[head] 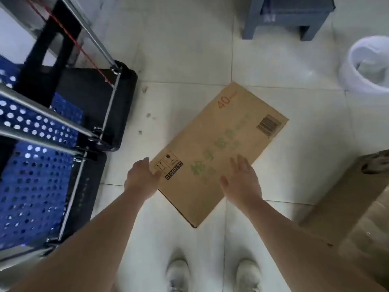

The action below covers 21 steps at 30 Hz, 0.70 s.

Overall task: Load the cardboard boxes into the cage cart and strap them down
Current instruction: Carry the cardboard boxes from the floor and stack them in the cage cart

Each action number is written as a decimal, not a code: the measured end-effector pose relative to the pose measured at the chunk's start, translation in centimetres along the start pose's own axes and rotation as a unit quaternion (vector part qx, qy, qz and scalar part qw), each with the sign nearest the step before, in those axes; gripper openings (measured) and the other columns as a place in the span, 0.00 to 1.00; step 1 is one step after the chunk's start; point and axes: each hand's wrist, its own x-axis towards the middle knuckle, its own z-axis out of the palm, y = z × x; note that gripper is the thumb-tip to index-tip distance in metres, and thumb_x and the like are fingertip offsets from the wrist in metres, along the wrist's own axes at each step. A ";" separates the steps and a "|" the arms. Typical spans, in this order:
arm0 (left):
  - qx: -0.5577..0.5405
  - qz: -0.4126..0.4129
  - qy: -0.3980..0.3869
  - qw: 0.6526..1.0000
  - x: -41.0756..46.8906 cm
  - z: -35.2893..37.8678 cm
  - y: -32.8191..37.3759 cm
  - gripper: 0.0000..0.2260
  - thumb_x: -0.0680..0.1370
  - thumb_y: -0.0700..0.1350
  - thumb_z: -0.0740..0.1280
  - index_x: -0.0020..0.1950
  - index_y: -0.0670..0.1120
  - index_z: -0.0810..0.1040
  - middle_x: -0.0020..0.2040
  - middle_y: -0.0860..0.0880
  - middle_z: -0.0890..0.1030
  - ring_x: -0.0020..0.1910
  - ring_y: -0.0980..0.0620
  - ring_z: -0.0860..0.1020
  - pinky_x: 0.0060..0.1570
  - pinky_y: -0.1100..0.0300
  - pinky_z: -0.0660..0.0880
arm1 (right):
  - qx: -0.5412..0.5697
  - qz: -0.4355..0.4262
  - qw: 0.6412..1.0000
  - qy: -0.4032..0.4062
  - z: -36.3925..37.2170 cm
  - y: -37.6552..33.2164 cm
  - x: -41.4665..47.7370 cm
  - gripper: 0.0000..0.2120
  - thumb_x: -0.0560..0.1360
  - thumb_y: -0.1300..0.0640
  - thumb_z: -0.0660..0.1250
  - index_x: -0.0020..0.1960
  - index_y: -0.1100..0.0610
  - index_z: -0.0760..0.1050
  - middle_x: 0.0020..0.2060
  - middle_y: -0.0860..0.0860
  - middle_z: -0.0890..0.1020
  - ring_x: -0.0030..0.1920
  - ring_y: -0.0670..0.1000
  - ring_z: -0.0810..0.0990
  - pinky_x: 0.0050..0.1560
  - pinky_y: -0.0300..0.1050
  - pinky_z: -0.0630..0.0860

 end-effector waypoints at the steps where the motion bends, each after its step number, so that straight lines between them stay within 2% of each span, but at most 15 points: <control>1: -0.006 -0.004 -0.005 1.000 0.9 0.4 -0.4 0.20 0.80 0.50 0.61 0.68 0.42 0.67 0.64 0.44 0.72 0.61 0.42 0.73 0.54 0.50 0.71 | -0.007 0.002 1.000 0.004 1.0 0.0 0.5 0.31 0.80 0.46 0.53 0.77 0.57 0.48 0.77 0.57 0.49 0.76 0.56 0.48 0.75 0.49 0.50; 6: -0.076 -0.015 -0.039 0.996 4.0 2.2 -2.1 0.12 0.81 0.44 0.55 0.59 0.42 0.73 0.55 0.45 0.77 0.50 0.47 0.77 0.46 0.55 0.76 | -0.028 0.012 0.999 0.016 3.8 0.1 0.7 0.35 0.79 0.43 0.55 0.77 0.58 0.44 0.77 0.59 0.43 0.77 0.57 0.45 0.76 0.50 0.46; 8: -0.106 0.000 -0.028 0.994 3.8 2.2 -2.4 0.12 0.80 0.46 0.55 0.54 0.45 0.76 0.48 0.48 0.79 0.45 0.48 0.77 0.41 0.56 0.74 | -0.026 0.020 0.999 0.016 3.9 0.5 0.3 0.37 0.79 0.42 0.54 0.78 0.58 0.42 0.77 0.58 0.41 0.77 0.57 0.43 0.76 0.49 0.44; 9: -0.128 0.008 -0.020 0.992 3.6 2.2 -2.3 0.12 0.80 0.48 0.55 0.52 0.46 0.78 0.47 0.48 0.80 0.45 0.48 0.77 0.42 0.56 0.74 | -0.019 0.026 0.999 0.017 3.9 0.7 0.0 0.38 0.78 0.41 0.55 0.78 0.58 0.42 0.77 0.58 0.41 0.77 0.56 0.42 0.76 0.48 0.43; 12: -0.155 0.048 -0.053 0.985 1.9 2.5 -1.2 0.16 0.81 0.48 0.54 0.45 0.44 0.79 0.44 0.45 0.81 0.43 0.47 0.77 0.42 0.55 0.72 | 0.012 0.064 0.998 0.017 4.4 1.8 -1.6 0.42 0.77 0.37 0.55 0.78 0.59 0.40 0.77 0.58 0.41 0.77 0.55 0.41 0.76 0.49 0.44; 14: -0.176 0.063 -0.082 0.979 0.3 3.2 -0.2 0.19 0.82 0.50 0.53 0.46 0.43 0.80 0.42 0.45 0.81 0.42 0.48 0.77 0.40 0.56 0.73 | 0.048 0.113 0.992 0.004 4.8 3.1 -2.9 0.45 0.75 0.33 0.54 0.77 0.60 0.39 0.77 0.58 0.41 0.77 0.55 0.42 0.76 0.49 0.45; 16: -0.195 0.072 -0.124 0.970 -1.3 4.5 0.9 0.17 0.81 0.53 0.56 0.52 0.47 0.82 0.46 0.46 0.82 0.44 0.49 0.79 0.39 0.56 0.75 | 0.107 0.174 0.979 -0.003 5.2 4.7 -4.4 0.50 0.71 0.28 0.53 0.77 0.60 0.42 0.77 0.58 0.48 0.76 0.57 0.50 0.75 0.52 0.53; 17: -0.191 0.086 -0.143 0.967 -2.1 5.5 1.3 0.15 0.81 0.53 0.58 0.57 0.49 0.81 0.52 0.47 0.82 0.48 0.49 0.79 0.41 0.57 0.77 | 0.149 0.197 0.969 -0.004 5.4 5.5 -5.1 0.51 0.68 0.26 0.52 0.77 0.60 0.45 0.76 0.57 0.52 0.75 0.57 0.56 0.72 0.54 0.59; 19: -0.148 0.141 -0.182 0.962 -3.7 7.9 1.9 0.17 0.81 0.52 0.59 0.69 0.51 0.73 0.65 0.50 0.75 0.59 0.51 0.75 0.55 0.59 0.72 | 0.252 0.217 0.943 -0.011 5.7 6.6 -6.8 0.51 0.67 0.25 0.54 0.77 0.57 0.47 0.74 0.52 0.57 0.72 0.55 0.63 0.68 0.52 0.65; 21: -0.110 0.193 -0.203 0.954 -5.1 10.4 2.1 0.22 0.81 0.53 0.59 0.75 0.51 0.64 0.74 0.50 0.66 0.71 0.51 0.66 0.69 0.57 0.62 | 0.349 0.220 0.911 -0.003 6.2 7.4 -8.4 0.53 0.64 0.23 0.56 0.77 0.54 0.49 0.73 0.47 0.61 0.70 0.50 0.65 0.67 0.51 0.66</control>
